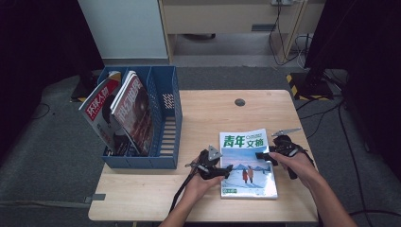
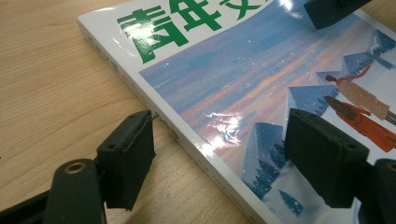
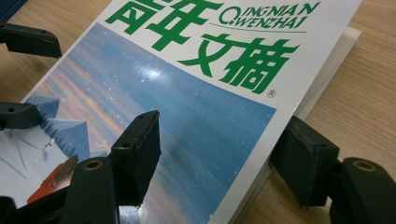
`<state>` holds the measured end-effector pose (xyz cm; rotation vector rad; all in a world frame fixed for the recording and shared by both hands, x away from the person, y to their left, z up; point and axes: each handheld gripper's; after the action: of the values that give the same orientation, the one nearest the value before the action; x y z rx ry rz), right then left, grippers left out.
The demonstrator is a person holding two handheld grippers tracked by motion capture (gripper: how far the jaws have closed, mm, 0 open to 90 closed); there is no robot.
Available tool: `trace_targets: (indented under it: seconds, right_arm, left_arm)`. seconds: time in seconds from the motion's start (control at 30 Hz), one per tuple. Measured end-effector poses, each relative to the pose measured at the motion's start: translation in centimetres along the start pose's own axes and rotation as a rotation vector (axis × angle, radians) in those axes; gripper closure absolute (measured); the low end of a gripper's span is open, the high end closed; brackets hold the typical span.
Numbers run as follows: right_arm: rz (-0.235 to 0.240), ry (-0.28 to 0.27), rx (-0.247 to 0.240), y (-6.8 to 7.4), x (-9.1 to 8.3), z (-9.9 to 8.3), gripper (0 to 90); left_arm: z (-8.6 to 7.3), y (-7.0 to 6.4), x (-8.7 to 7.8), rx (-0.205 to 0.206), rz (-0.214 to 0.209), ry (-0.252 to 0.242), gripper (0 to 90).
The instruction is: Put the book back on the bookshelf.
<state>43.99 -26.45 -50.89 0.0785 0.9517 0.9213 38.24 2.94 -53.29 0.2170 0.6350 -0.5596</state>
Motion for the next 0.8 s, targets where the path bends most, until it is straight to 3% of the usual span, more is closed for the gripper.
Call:
trace_targets:
  seconds: [0.23,0.4,0.53,0.63,0.73,0.8]
  right_arm:
    - [-0.015,-0.003,0.002,0.1,0.3,0.2,29.4]
    - [-0.008,0.019,-0.014,0.7,1.0,0.3,14.4]
    - [-0.019,0.036,-0.033,0.8,1.0,0.4,17.8]
    - [0.048,0.015,0.001,0.9,0.7,0.3,24.4]
    - [0.108,0.005,-0.026,1.7,1.0,0.6,29.4]
    - [0.116,0.019,-0.054,2.5,1.5,0.9,29.3]
  left_arm:
    - [0.0,0.0,0.0,0.001,0.002,-0.001,23.9]
    - [0.0,0.0,0.0,0.001,0.001,-0.002,23.9]
    - [0.0,-0.1,0.0,0.003,0.004,-0.002,23.9]
    - [0.0,0.0,0.0,0.0,-0.002,-0.001,23.9]
    - [0.0,0.0,0.0,0.0,-0.002,-0.001,23.9]
    - [0.0,0.0,0.0,0.0,0.0,-0.001,23.9]
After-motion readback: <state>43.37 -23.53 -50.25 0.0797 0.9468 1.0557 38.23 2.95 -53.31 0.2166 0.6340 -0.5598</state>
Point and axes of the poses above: each handheld gripper's, and its own axes: x roughly forward along the jaws, z roughly out of its top, y roughly to its left, and after that the axes turned 13 degrees about z, right-handed
